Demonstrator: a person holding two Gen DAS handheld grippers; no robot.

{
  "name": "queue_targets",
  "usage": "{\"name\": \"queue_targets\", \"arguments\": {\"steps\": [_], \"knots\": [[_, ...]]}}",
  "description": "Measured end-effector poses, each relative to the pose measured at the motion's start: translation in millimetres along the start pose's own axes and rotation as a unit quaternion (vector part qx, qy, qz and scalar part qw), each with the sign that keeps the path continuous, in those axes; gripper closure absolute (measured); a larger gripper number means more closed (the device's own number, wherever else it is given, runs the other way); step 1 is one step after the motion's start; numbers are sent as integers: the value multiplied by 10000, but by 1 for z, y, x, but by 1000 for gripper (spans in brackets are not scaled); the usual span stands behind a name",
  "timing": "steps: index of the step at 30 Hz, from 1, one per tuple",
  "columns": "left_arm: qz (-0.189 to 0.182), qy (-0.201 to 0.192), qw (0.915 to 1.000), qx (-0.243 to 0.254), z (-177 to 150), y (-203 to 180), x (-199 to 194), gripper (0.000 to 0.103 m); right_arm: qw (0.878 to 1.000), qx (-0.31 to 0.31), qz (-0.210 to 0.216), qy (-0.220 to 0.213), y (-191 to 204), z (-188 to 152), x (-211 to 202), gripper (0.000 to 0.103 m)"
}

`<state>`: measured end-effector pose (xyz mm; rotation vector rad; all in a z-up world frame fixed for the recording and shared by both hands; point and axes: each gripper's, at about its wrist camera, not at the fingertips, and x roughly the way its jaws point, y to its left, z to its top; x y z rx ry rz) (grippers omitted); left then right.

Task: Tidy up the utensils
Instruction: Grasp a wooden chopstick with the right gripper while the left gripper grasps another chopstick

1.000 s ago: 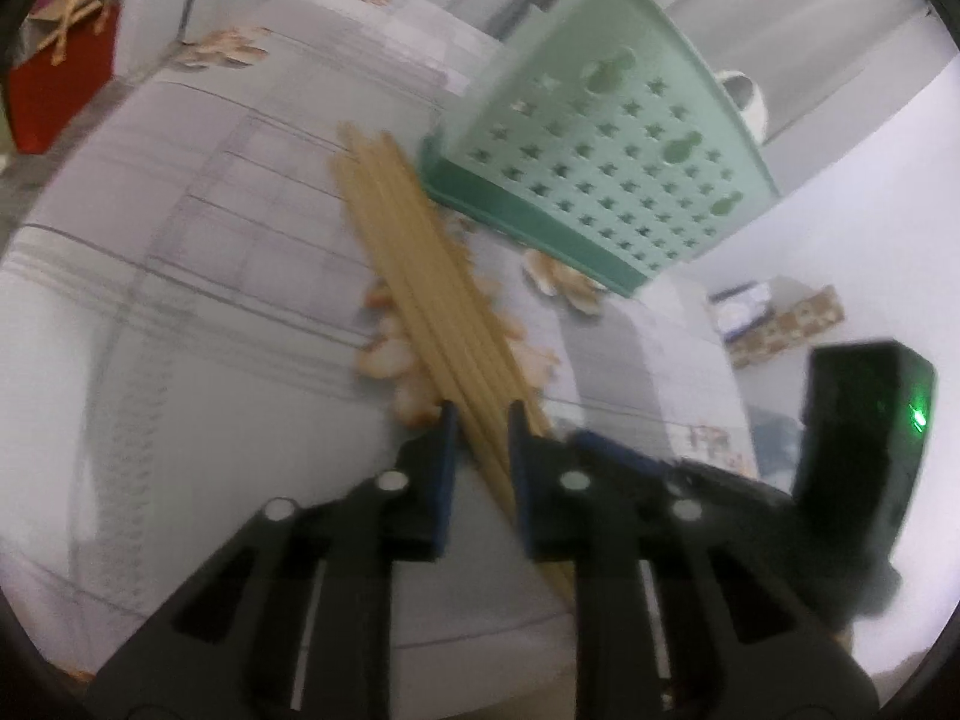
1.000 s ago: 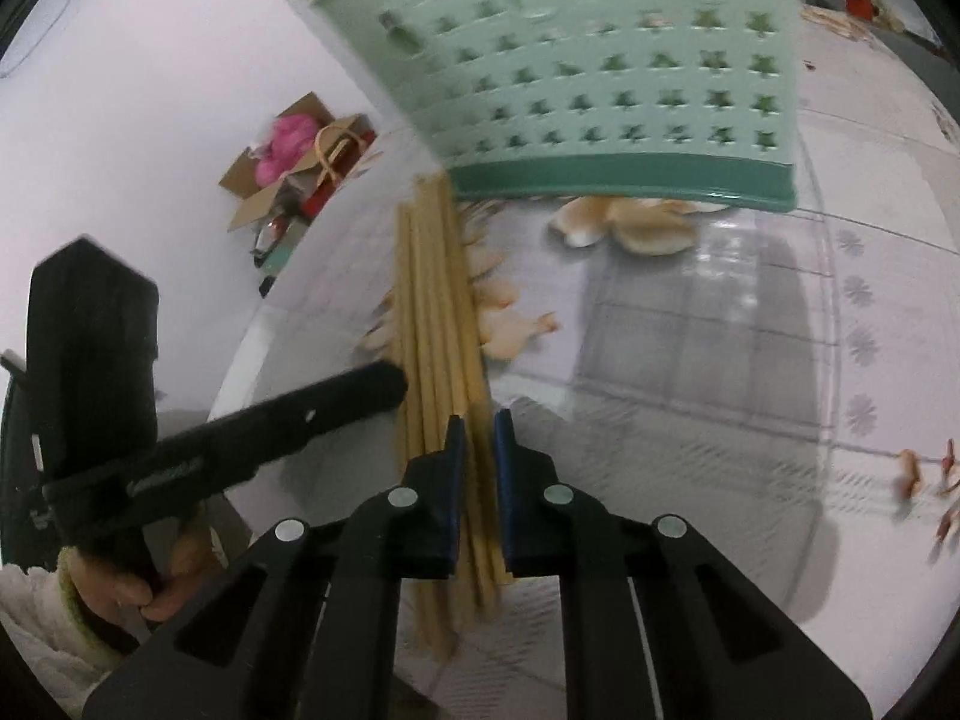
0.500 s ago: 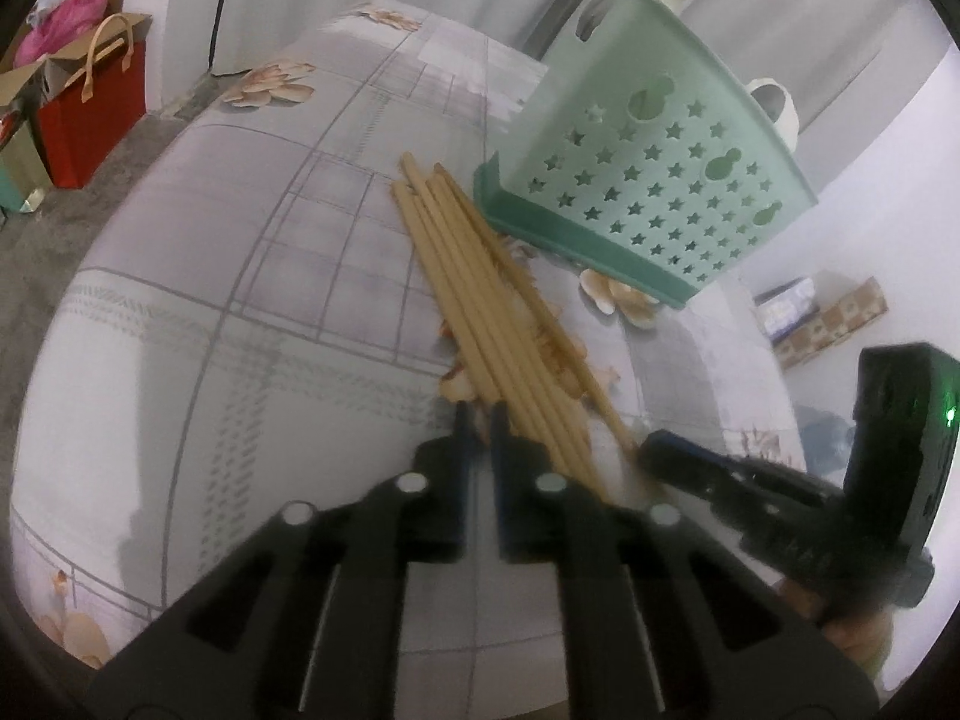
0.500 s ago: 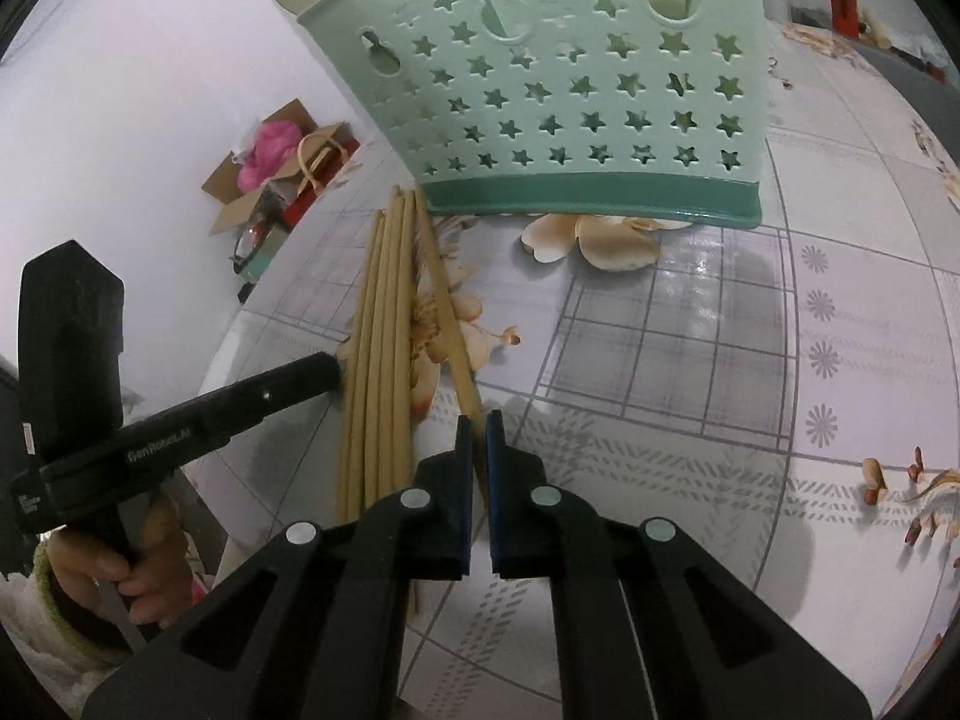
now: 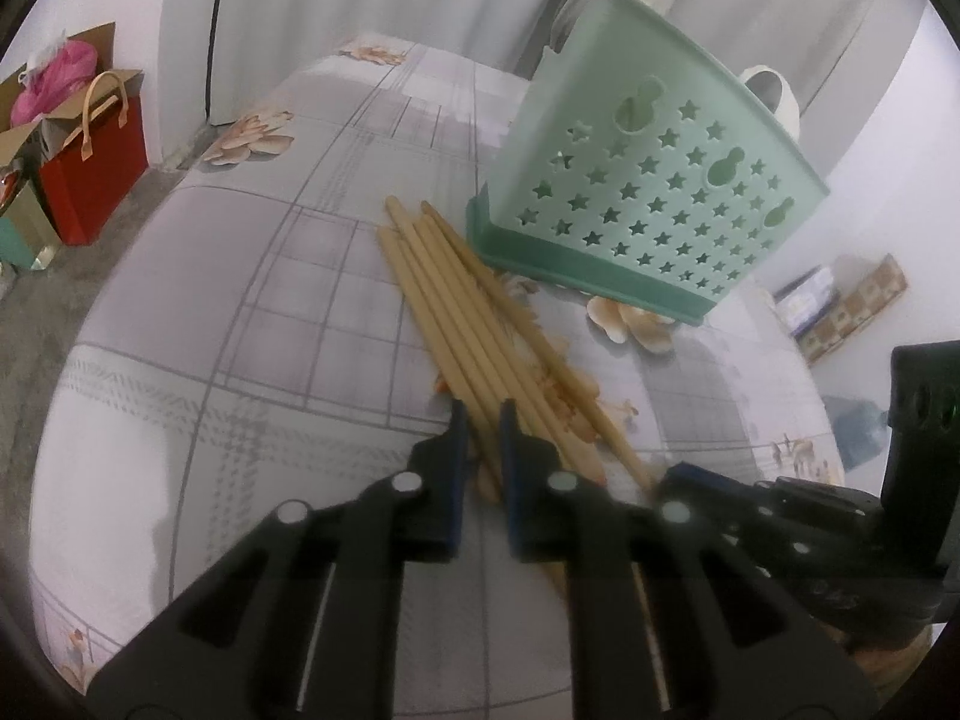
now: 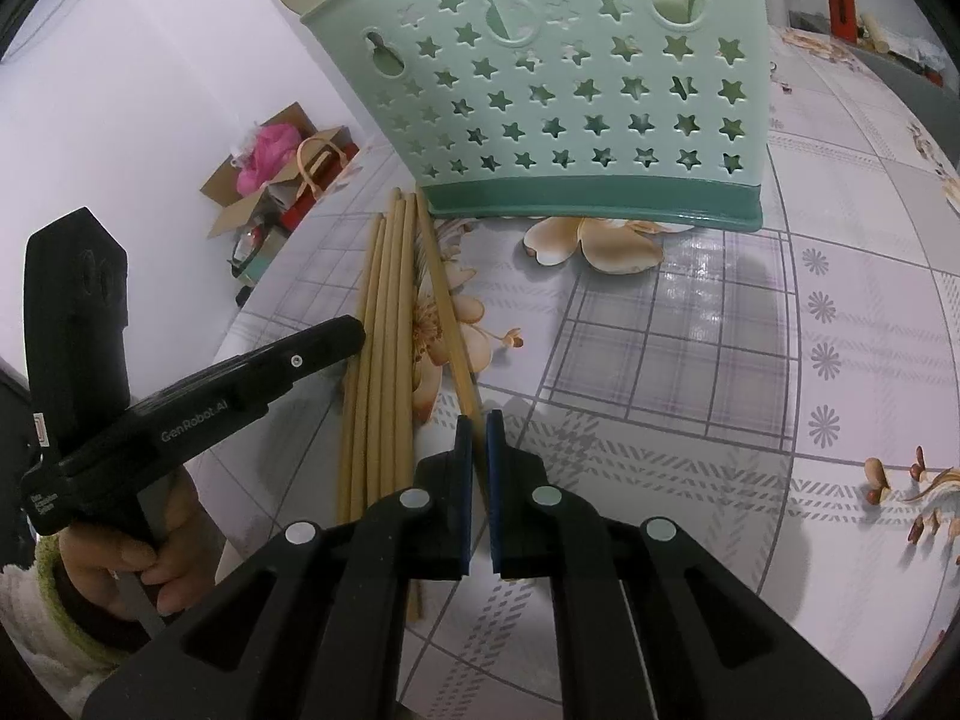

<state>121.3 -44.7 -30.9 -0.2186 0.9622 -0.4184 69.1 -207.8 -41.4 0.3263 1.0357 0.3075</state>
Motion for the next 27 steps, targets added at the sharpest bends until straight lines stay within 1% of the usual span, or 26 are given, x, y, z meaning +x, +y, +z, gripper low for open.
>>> {"name": "queue_targets", "arguments": {"steps": [9,14,20,21,24,26,27], "knots": [[88,-60,9999,84,-3,9,-6,97,9999,-141,-1,10,-1,1,0,98],[219,44,9997,54,-8,19,-18,98,9996,-230,-65,158,-10,-5,-12,98],[103,174,9996,-182,-9,32,-27,97,9983,-257,-308,412,-27,-8,-29,98],[99,184,9996,-193,-7,33,-26,96,9980,-310,-382,392,-28,-6,-31,97],[137,179,9995,-201,-1,34,-24,88,9973,-462,-425,376,-23,4,-29,95],[235,154,9995,-146,6,34,-20,86,9965,-668,-406,292,-13,14,-23,85],[296,154,9994,-125,9,34,-18,86,9957,-797,-407,231,-7,22,-18,84]]}}
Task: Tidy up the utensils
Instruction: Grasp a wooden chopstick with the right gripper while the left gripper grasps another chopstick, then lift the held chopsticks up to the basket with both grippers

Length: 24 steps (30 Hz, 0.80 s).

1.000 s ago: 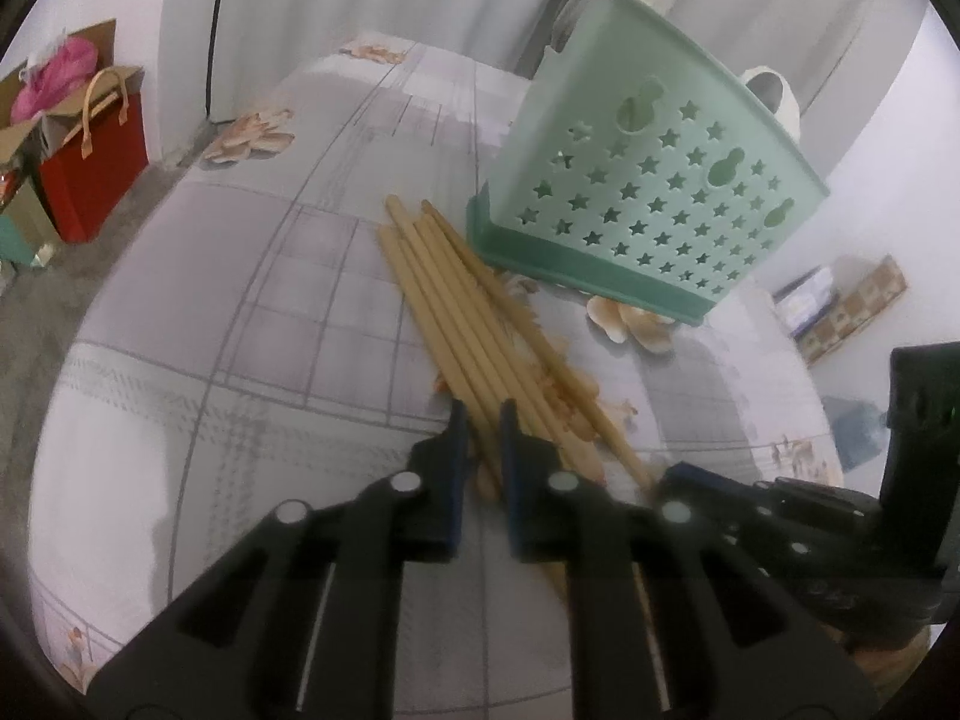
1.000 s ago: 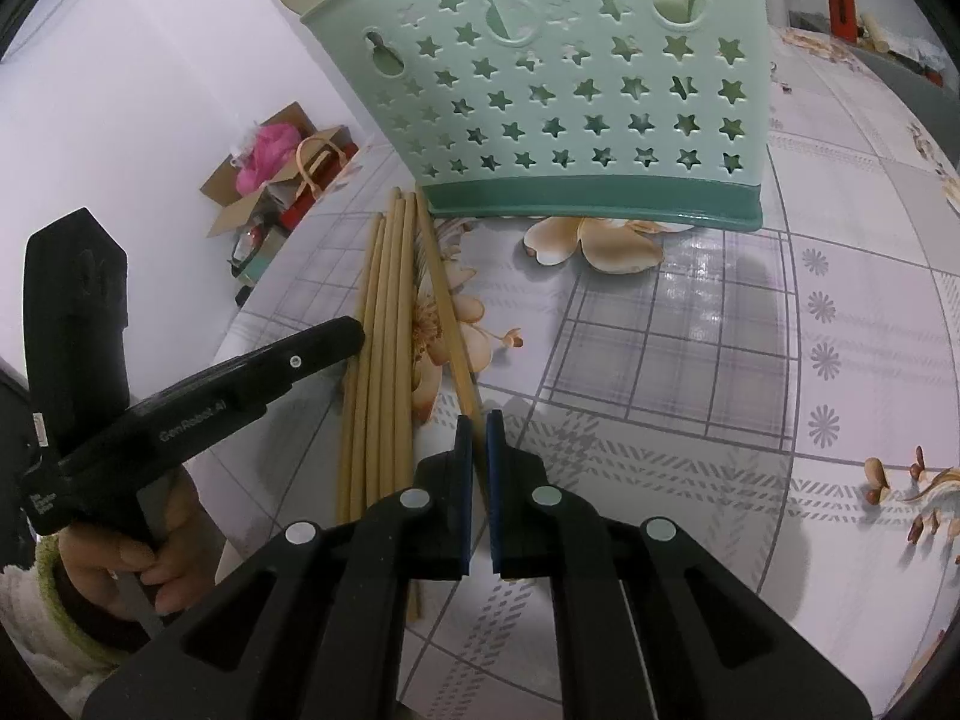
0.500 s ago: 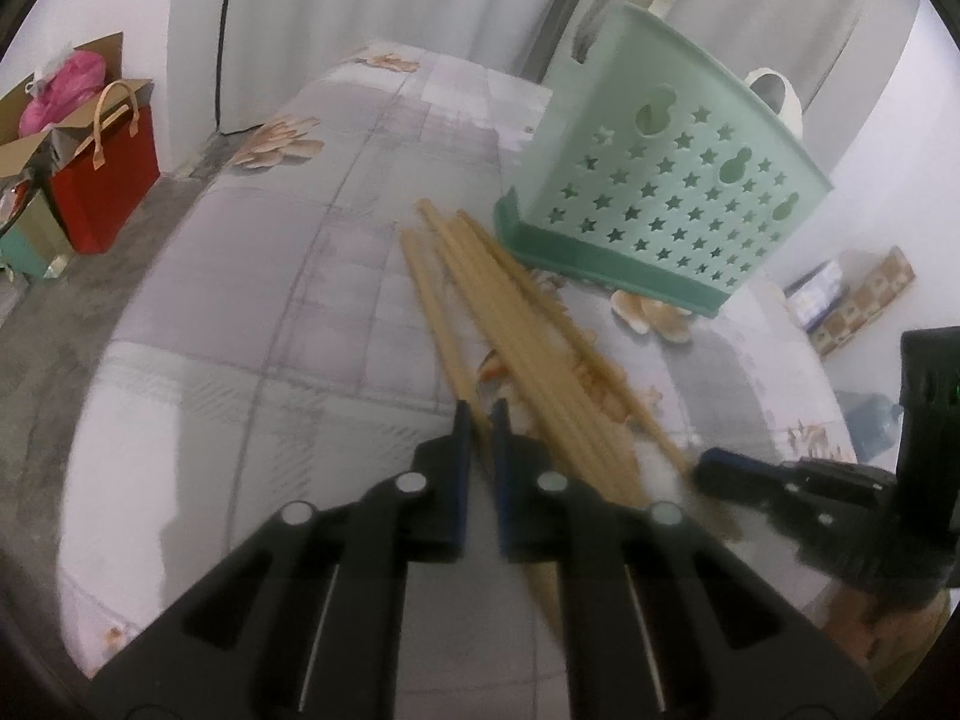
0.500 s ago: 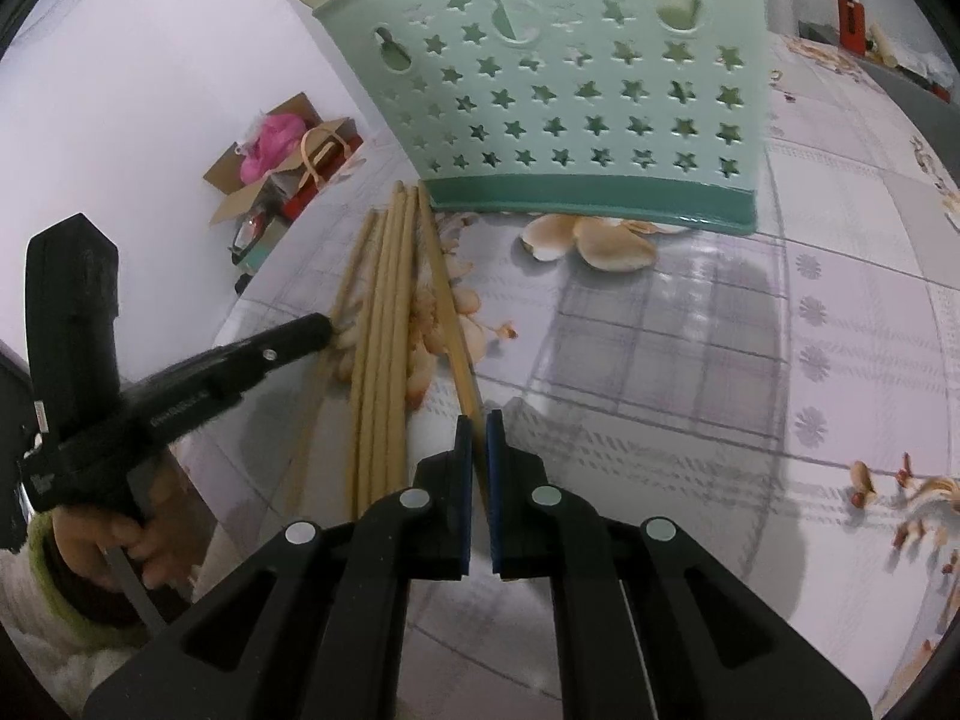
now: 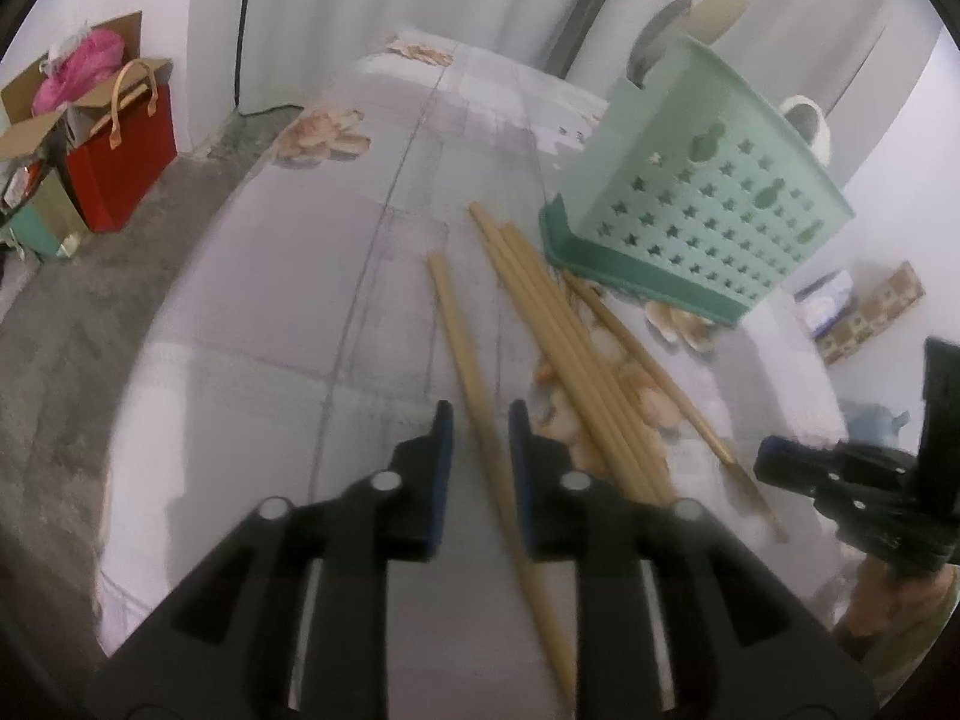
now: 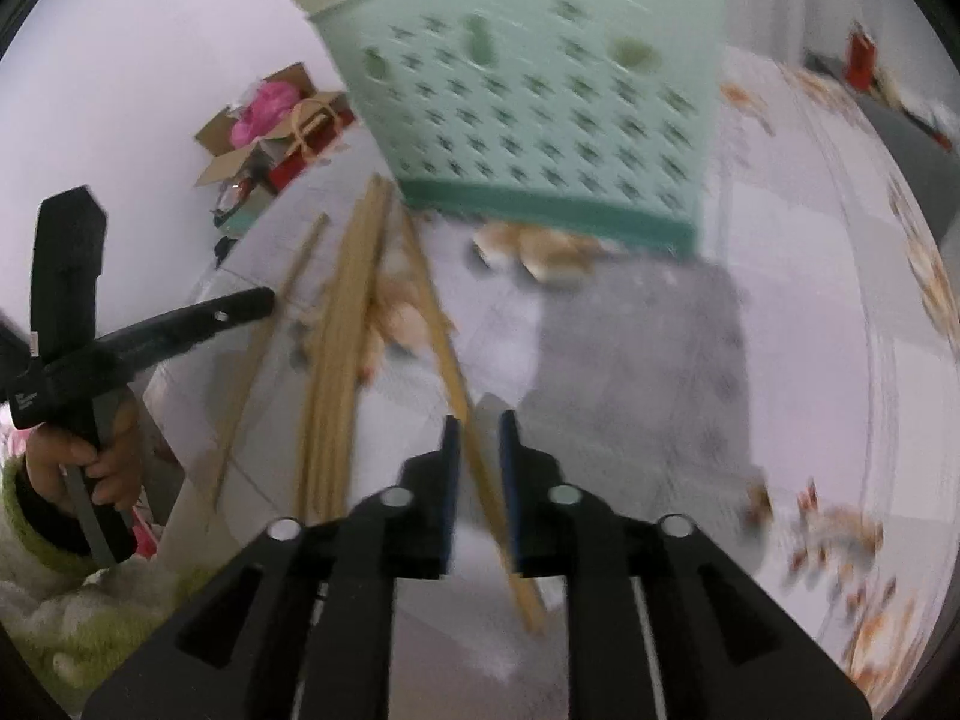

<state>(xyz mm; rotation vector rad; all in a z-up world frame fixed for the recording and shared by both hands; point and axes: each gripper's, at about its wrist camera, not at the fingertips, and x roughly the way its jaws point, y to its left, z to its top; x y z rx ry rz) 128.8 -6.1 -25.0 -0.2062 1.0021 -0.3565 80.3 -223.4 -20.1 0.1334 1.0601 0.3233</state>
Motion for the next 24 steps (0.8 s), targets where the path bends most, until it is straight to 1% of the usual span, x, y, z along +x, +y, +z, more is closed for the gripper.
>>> {"name": "queue_targets", "arguments": {"steps": [4,7,9,10,11,12,15,18,20,24], "knots": [[184,4,9998,-3,14,0,9,87,9991,-394,-112,-93,18,26,22,83],[273,5,9996,-17,23,2,14,88,9966,-766,-275,-99,33,43,42,83],[327,-10,9995,-32,27,2,16,94,9948,-941,-376,-48,38,47,54,84],[334,-15,9994,-35,27,3,17,97,9940,-1008,-424,-98,41,48,55,88],[296,11,9996,-44,26,2,16,98,9937,-1044,-398,-94,42,49,55,95],[275,23,9996,-45,26,1,16,98,9942,-1009,-373,-63,42,48,54,95],[180,87,9998,-26,17,0,10,98,9949,-887,-474,-45,38,39,47,96],[79,132,9999,-18,6,-2,4,98,9969,-527,-578,-19,18,23,31,96],[31,151,9998,106,-1,-6,1,98,9978,-274,-610,-6,5,15,23,96],[115,160,9995,228,-1,-11,4,97,9990,16,-451,33,-8,6,16,95]]}}
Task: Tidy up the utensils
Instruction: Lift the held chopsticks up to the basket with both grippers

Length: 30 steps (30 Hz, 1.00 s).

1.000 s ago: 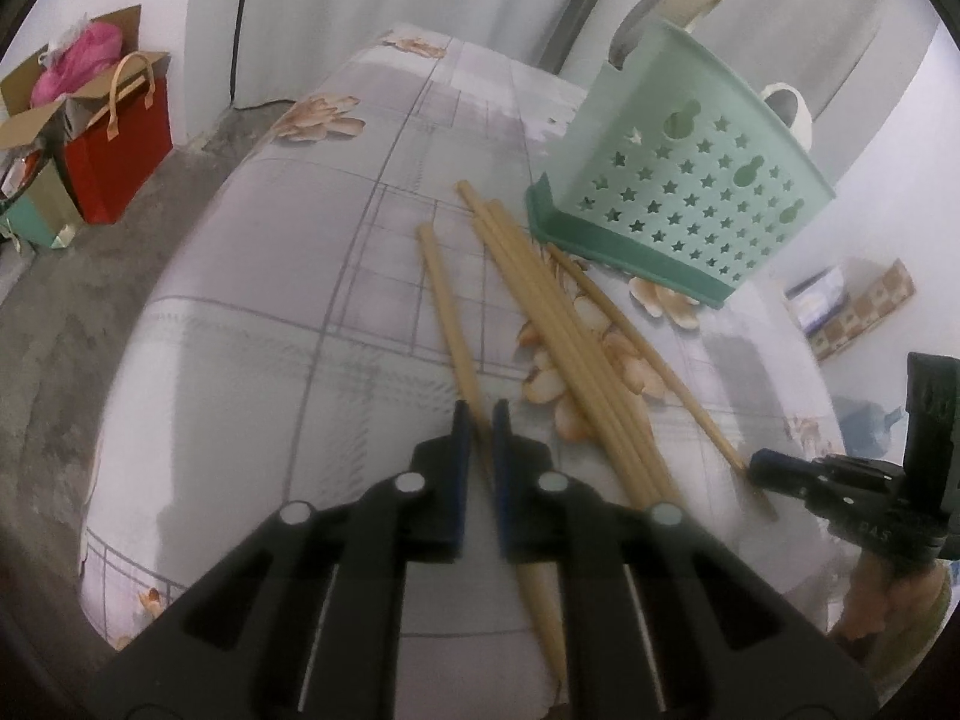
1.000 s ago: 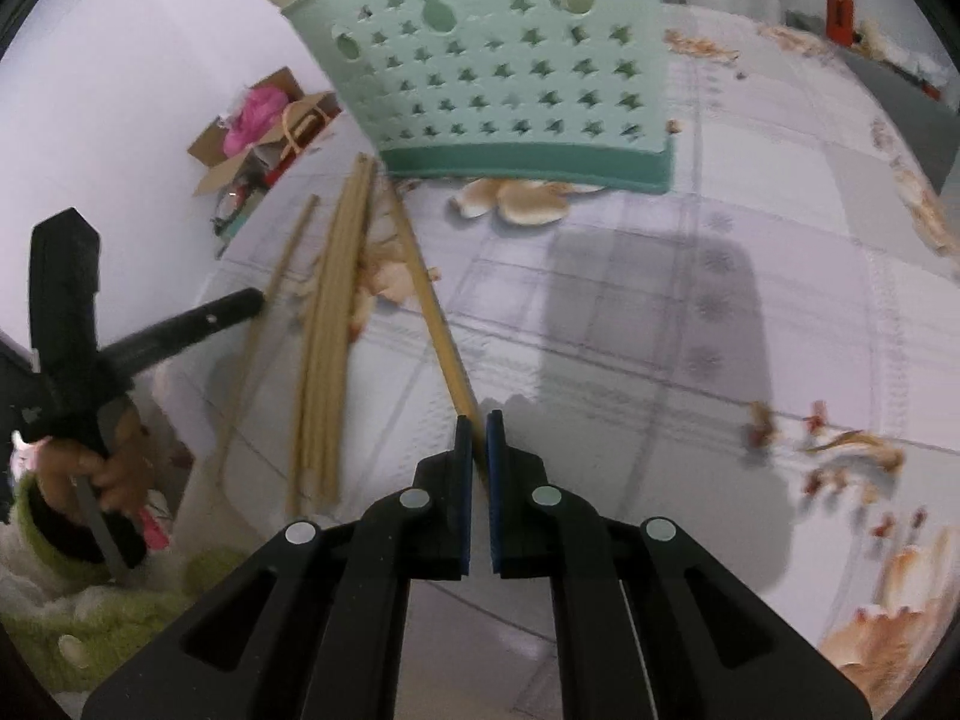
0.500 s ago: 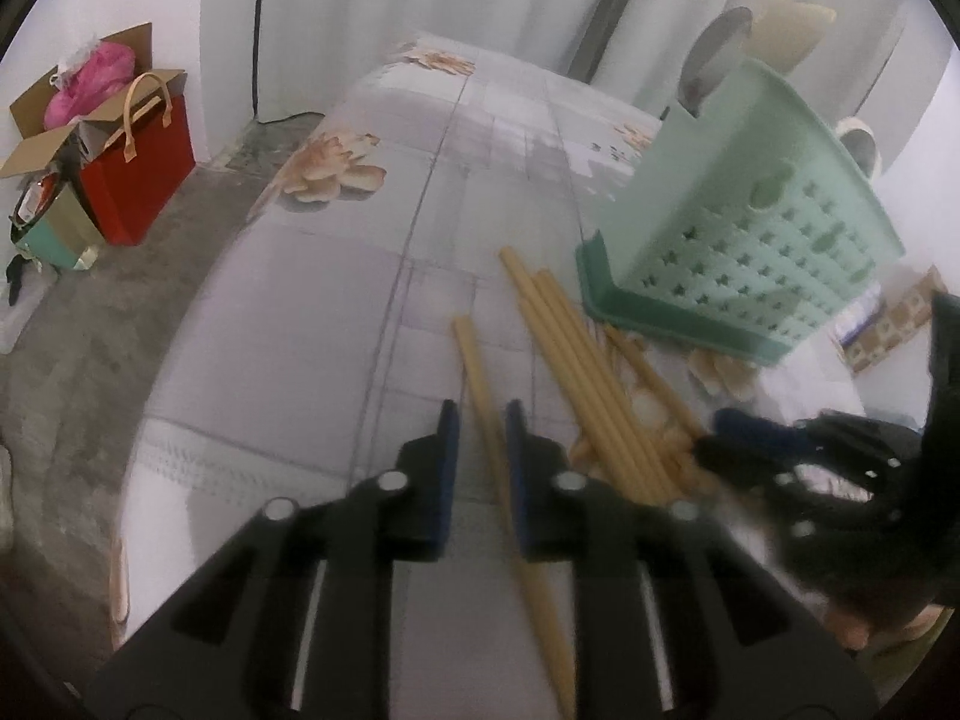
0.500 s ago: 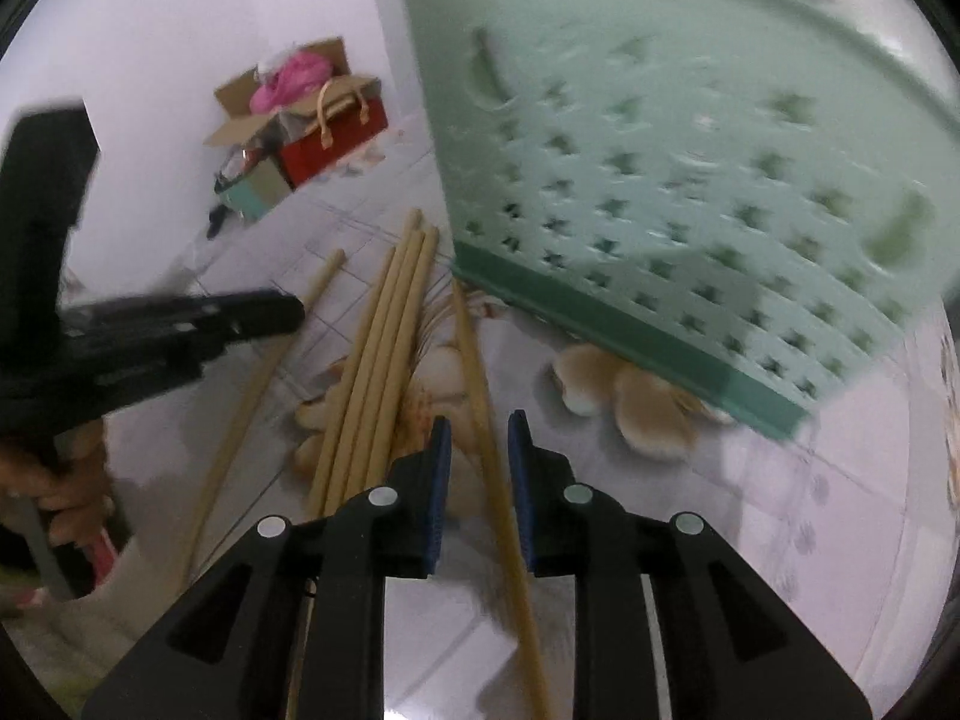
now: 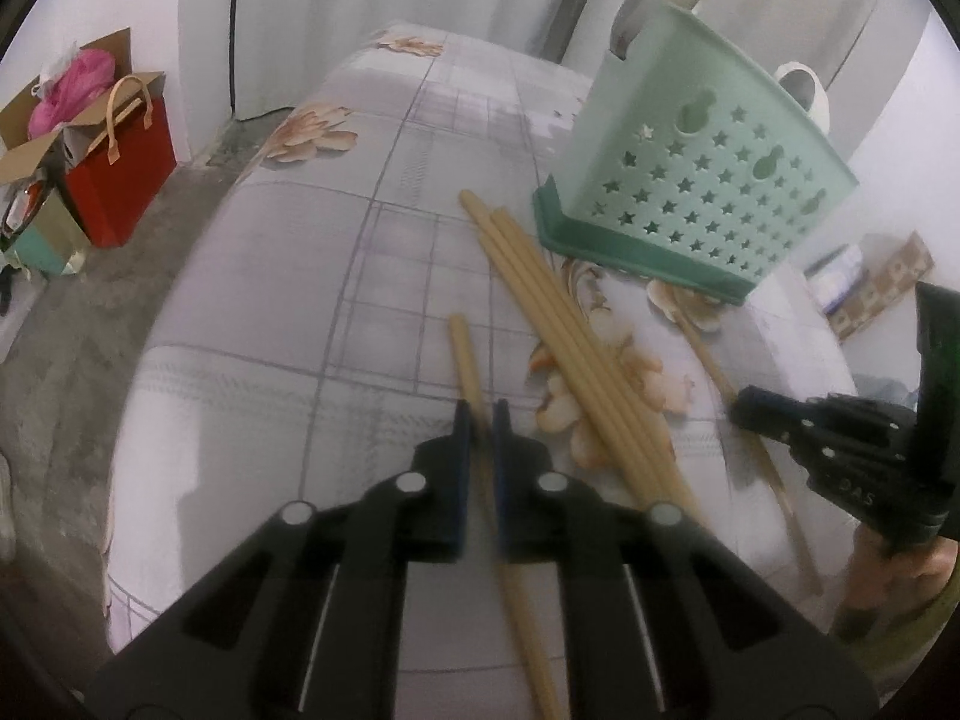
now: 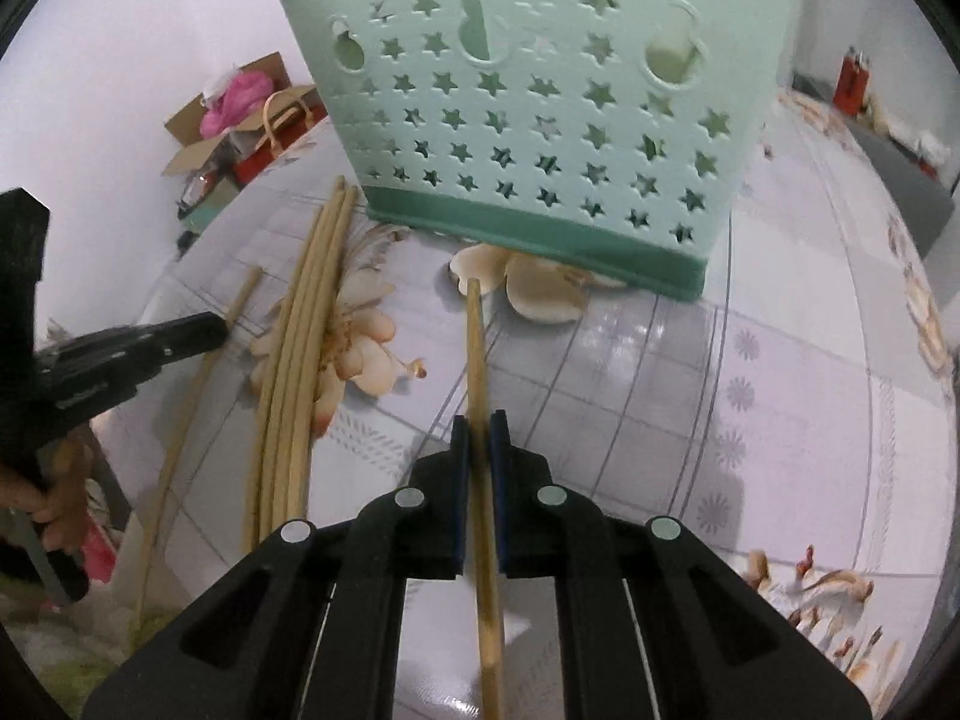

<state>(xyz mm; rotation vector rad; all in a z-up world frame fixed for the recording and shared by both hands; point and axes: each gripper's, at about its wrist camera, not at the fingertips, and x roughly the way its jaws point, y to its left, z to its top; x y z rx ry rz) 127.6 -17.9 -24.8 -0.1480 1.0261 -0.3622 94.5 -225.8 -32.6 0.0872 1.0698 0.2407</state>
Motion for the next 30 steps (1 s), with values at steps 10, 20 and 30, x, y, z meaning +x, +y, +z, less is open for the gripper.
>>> {"name": "queue_targets", "arguments": {"steps": [10,20,30], "knots": [[643,-46,9959,632,6,-23,10,97,9994,-259,-180,-160,17,12,11,95],[925,-110,9912,935,0,-29,9,97,9995,226,131,-201,2,10,5,96],[968,-96,9905,971,0,-32,8,96,9983,347,249,-390,2,19,-7,96]]}}
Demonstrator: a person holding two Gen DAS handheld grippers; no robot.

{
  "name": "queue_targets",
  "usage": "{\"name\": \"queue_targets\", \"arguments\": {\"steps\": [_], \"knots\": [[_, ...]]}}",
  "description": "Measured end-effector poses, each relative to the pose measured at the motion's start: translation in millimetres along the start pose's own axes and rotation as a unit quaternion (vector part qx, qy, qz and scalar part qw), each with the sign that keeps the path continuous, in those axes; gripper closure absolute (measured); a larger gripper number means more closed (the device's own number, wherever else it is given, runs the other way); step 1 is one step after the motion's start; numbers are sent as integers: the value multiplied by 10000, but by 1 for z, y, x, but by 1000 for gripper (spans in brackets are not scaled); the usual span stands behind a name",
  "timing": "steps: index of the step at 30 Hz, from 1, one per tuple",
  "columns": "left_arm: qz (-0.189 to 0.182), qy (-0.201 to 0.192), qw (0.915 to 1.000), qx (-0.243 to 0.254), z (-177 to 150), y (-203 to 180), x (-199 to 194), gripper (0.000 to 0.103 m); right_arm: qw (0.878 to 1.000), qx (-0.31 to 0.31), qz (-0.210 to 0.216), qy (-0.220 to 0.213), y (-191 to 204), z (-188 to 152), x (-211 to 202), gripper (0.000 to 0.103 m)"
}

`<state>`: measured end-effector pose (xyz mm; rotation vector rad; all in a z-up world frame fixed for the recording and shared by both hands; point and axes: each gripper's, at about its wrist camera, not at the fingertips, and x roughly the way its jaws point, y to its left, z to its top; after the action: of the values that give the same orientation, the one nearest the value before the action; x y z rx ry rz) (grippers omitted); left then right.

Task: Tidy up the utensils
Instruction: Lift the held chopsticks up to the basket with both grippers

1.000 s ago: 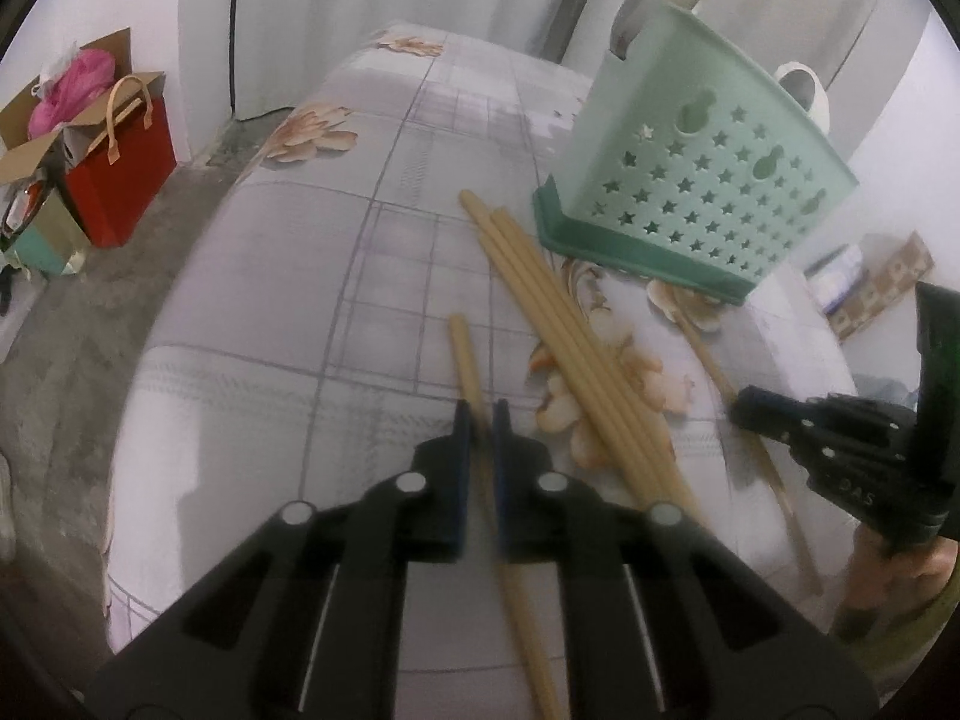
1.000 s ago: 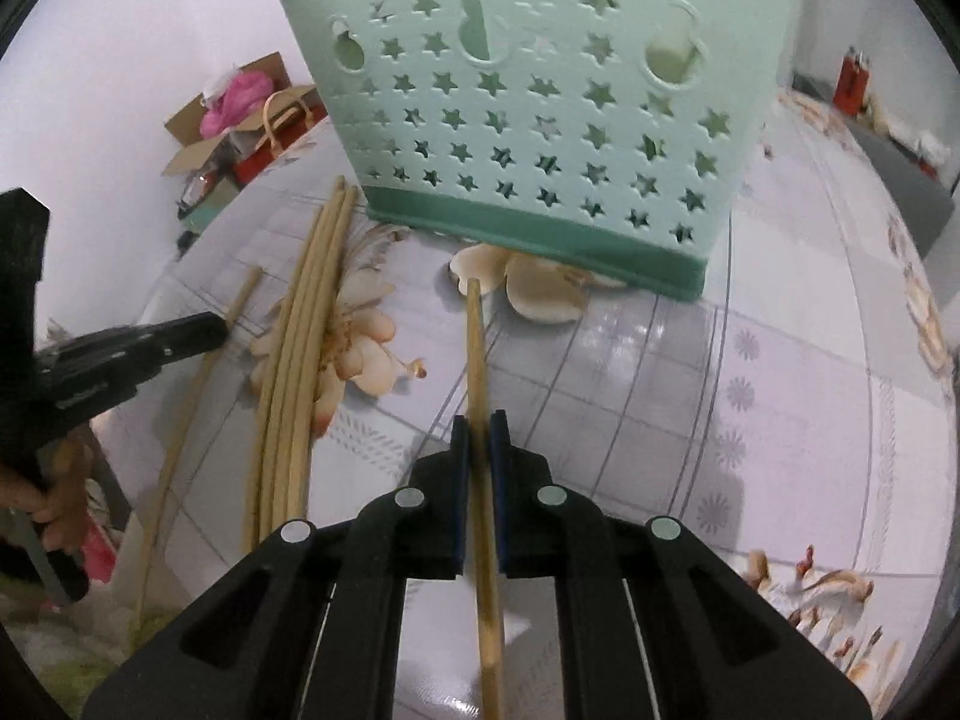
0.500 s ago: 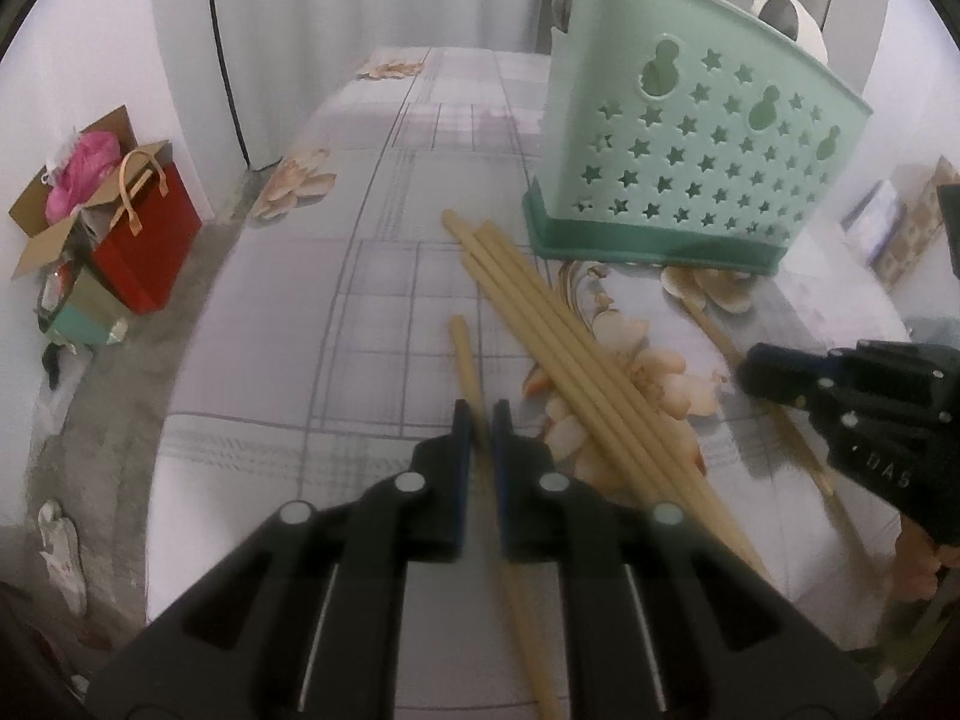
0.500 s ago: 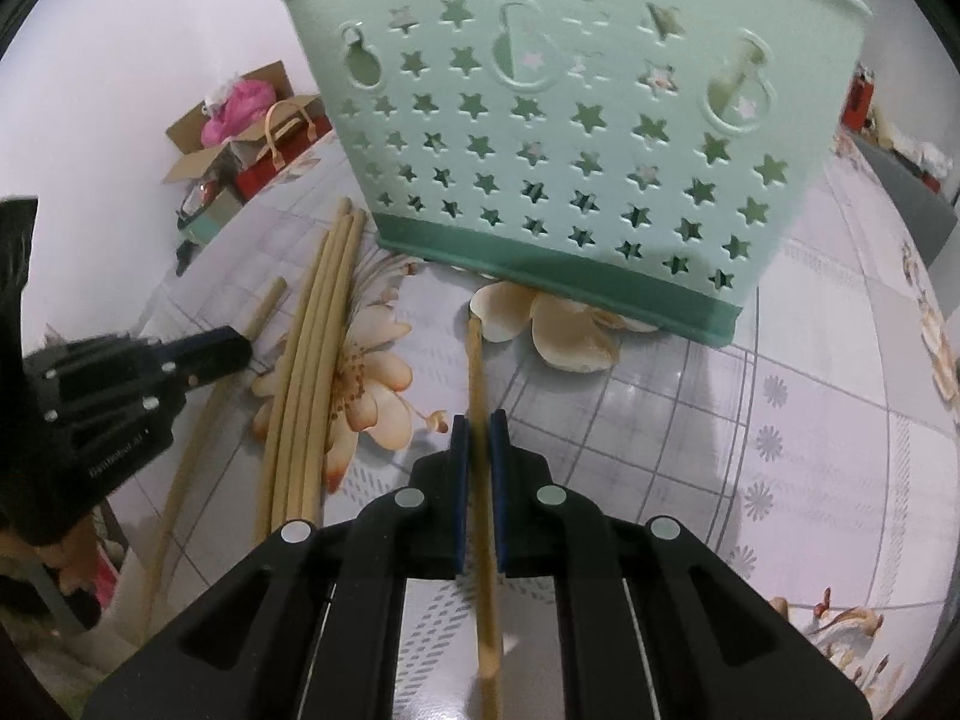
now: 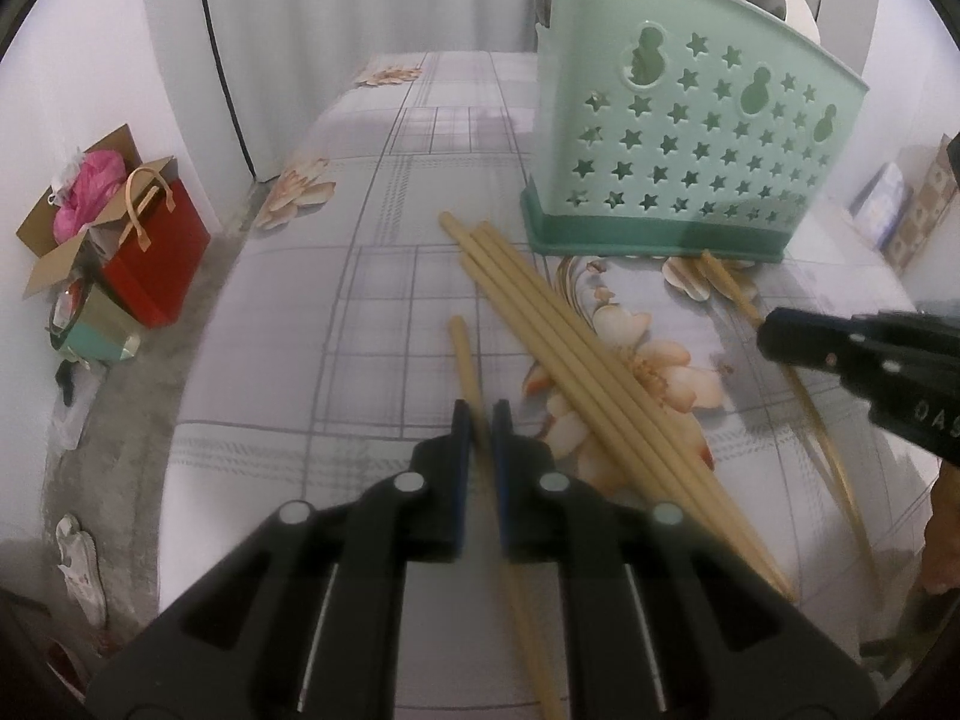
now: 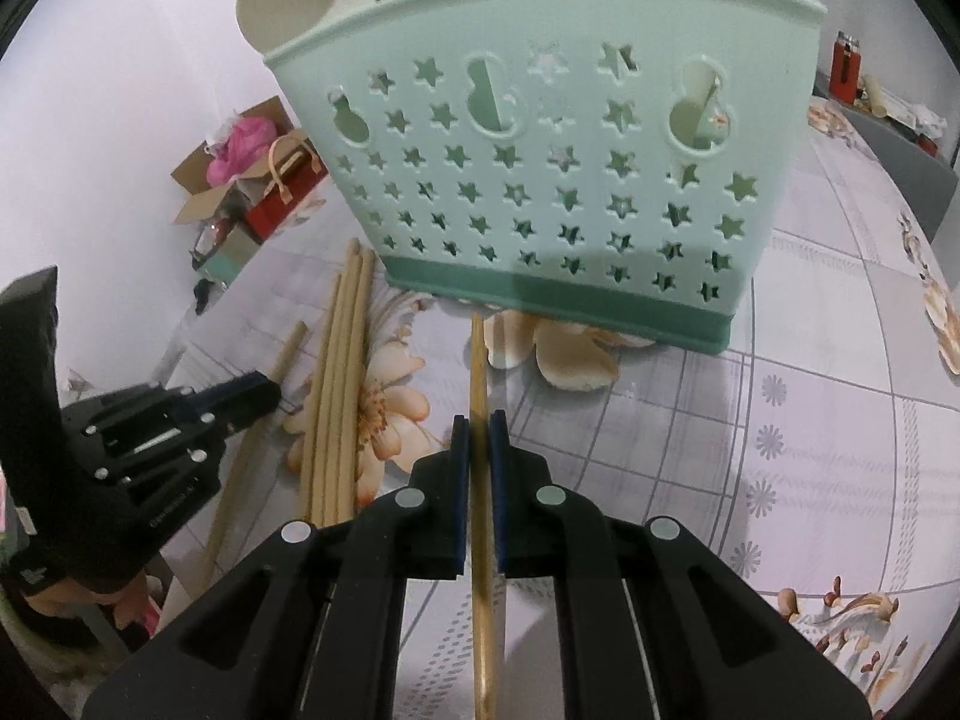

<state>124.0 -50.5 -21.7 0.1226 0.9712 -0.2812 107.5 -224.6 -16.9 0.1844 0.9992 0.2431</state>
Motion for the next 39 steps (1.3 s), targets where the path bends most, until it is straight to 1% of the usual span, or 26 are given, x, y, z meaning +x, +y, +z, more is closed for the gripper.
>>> {"name": "queue_targets", "arguments": {"steps": [15,22,27,30,34,38,39], "knots": [[46,-18,10000,23,1,0,1,97,9994,126,177,-257,4,13,-15,96],[87,-26,10000,10,2,0,2,98,9984,185,269,-469,-2,12,-36,96],[13,-1,9998,-173,6,9,-1,99,9968,232,344,-679,-4,14,-54,96],[-201,-170,9988,-418,9,21,-12,99,9957,263,374,-808,-5,14,-64,96],[-577,-686,9934,-714,16,38,-46,99,9937,312,431,-989,-8,16,-73,96],[-959,-1343,9820,-924,26,50,-87,99,9918,361,463,-1135,-11,17,-82,96],[-1078,-1576,9768,-970,29,53,-101,99,9915,373,463,-1154,-12,16,-84,96]]}}
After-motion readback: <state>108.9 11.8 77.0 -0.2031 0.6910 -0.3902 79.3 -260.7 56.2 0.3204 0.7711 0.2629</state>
